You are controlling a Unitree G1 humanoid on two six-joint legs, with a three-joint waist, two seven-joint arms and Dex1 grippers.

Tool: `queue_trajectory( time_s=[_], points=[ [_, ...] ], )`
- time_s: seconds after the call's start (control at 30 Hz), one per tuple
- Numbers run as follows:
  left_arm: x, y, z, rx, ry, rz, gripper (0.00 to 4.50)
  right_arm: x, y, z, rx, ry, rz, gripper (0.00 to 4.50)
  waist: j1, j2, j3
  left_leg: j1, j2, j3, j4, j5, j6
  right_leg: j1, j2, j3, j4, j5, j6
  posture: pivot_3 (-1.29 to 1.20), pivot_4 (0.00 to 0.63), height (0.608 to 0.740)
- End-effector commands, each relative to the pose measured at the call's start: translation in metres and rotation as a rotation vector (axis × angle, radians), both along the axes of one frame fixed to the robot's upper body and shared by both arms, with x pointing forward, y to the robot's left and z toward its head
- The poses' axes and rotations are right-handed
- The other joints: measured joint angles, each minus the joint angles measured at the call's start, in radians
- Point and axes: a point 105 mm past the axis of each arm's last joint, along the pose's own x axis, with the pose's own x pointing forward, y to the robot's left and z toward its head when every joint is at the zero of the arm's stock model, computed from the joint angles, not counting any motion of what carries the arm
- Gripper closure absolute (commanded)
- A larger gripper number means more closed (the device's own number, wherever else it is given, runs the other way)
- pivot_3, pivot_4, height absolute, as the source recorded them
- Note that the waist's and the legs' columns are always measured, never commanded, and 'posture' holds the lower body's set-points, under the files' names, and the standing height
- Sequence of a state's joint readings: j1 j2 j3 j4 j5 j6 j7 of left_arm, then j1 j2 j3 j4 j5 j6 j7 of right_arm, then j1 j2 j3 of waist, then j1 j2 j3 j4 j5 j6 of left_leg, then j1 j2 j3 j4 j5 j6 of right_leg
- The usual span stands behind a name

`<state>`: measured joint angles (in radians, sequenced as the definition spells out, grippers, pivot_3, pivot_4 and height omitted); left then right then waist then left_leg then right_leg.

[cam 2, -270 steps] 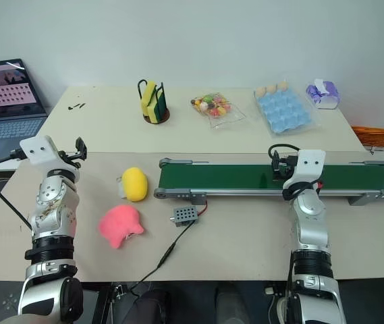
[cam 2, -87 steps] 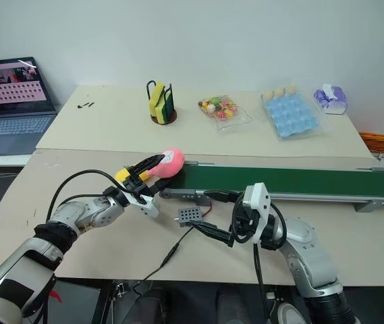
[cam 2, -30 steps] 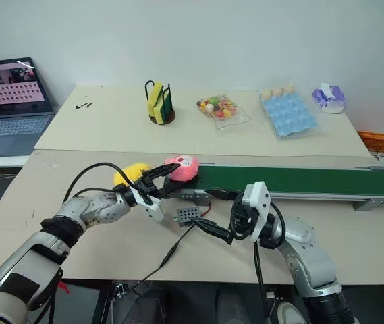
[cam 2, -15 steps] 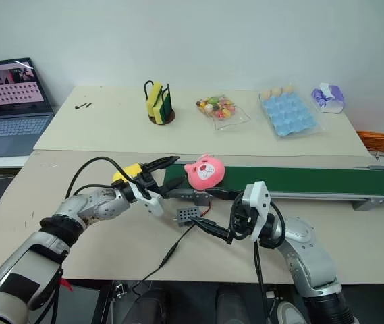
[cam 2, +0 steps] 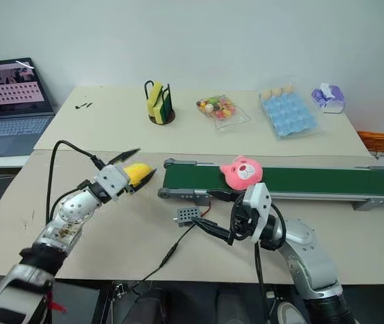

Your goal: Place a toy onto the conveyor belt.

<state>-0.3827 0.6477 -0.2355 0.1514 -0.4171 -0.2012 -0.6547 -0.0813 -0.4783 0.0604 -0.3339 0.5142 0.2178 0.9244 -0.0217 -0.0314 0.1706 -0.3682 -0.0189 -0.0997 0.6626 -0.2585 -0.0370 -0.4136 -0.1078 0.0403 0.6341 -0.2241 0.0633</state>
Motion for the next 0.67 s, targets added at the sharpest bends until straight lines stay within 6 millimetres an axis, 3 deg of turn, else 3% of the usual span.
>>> queue_trajectory(
  time_s=[0.03, 0.27, 0.67],
  points=[
    [-0.02, -0.01, 0.017, -0.037, 0.11, -0.178, 0.92, 0.001, -0.001, 0.01, 0.012, -0.052, 0.005, 0.0, -0.001, 0.0, 0.0, 0.001, 0.0, 0.0, 0.0, 0.0, 0.0, 0.0, 0.0, 0.0, 0.0, 0.0, 0.0, 0.0, 0.15, 0.74],
    [-0.022, -0.015, 0.012, 0.067, 0.114, -0.24, 0.92, 0.002, 0.0, 0.009, 0.009, -0.051, 0.008, 0.0, -0.006, 0.001, 0.0, 0.007, 0.0, 0.0, 0.0, 0.0, 0.001, 0.009, 0.001, 0.0, -0.002, 0.0, 0.0, 0.0, 0.15, 0.74],
    [-0.016, -0.021, 0.015, 0.036, 0.092, -0.236, 0.92, 0.001, -0.002, 0.008, 0.007, -0.051, 0.0, 0.0, -0.003, 0.001, 0.0, 0.007, 0.001, 0.0, 0.0, 0.0, 0.001, 0.009, 0.001, 0.0, -0.003, 0.0, 0.0, 0.0, 0.15, 0.74]
  ],
)
